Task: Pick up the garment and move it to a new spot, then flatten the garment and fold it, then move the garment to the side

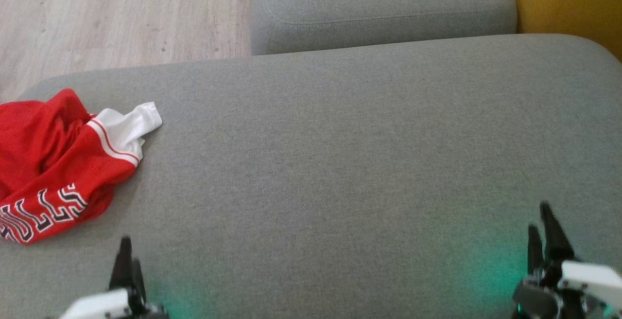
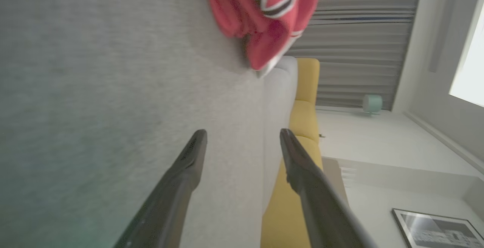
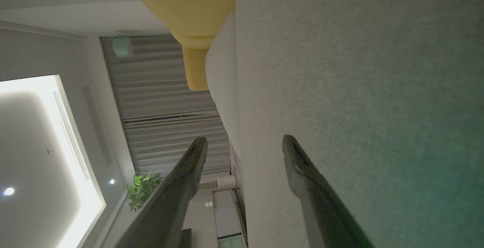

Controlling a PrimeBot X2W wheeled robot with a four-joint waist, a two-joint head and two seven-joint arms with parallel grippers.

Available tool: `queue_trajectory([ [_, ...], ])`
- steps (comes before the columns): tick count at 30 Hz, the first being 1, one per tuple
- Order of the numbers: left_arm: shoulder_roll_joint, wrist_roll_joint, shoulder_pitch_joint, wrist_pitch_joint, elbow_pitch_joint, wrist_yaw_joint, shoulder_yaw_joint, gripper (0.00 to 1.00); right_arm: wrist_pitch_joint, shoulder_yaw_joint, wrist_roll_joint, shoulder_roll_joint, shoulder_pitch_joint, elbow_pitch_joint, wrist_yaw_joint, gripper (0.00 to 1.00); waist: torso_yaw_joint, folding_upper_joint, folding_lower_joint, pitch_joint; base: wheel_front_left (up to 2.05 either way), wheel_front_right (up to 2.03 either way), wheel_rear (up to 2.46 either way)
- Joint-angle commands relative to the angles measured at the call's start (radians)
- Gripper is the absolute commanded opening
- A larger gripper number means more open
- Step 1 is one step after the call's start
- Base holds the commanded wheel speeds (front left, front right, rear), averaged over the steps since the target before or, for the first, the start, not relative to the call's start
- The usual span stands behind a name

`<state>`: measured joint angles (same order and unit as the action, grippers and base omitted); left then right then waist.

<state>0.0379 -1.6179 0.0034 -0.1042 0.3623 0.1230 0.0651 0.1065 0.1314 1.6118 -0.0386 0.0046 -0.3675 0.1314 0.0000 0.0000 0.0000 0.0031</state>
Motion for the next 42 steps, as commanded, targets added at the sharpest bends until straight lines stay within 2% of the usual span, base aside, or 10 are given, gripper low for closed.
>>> queue_trajectory([
  [1,0.002,0.001,-0.020,0.002,-0.021,0.000,-0.002,1.00,-0.001,-0.002,0.001,-0.001,-0.019,0.023,0.000,1.00,0.000,0.0000,0.0000,0.000,0.00,0.00,0.00],
  [8,0.003,0.017,-0.012,0.023,-0.032,0.000,-0.020,1.00,-0.021,-0.032,-0.009,-0.003,-0.014,0.034,0.000,1.00,-0.001,0.0000,0.0000,-0.011,0.00,0.00,0.00],
  [13,0.003,0.072,-0.005,0.037,-0.037,-0.001,-0.017,1.00,-0.038,-0.046,-0.057,-0.005,-0.013,0.032,0.000,1.00,-0.001,0.0000,0.0000,-0.020,0.00,0.00,0.00],
  [21,0.004,0.196,0.009,0.064,-0.070,-0.010,-0.026,1.00,-0.064,-0.052,-0.194,-0.003,-0.001,0.045,0.000,1.00,-0.001,0.0000,0.0000,-0.034,0.00,0.00,0.00],
  [31,0.005,0.372,0.031,0.096,-0.130,-0.043,-0.055,1.00,-0.097,-0.088,-0.393,-0.004,0.010,0.096,0.000,1.00,-0.003,0.0000,0.0000,-0.048,0.00,0.00,0.00],
  [42,0.006,0.517,0.037,0.125,-0.170,-0.076,-0.087,1.00,-0.126,-0.117,-0.548,-0.005,0.015,0.134,0.000,1.00,-0.007,0.0000,0.0000,-0.053,0.00,0.00,0.00],
])
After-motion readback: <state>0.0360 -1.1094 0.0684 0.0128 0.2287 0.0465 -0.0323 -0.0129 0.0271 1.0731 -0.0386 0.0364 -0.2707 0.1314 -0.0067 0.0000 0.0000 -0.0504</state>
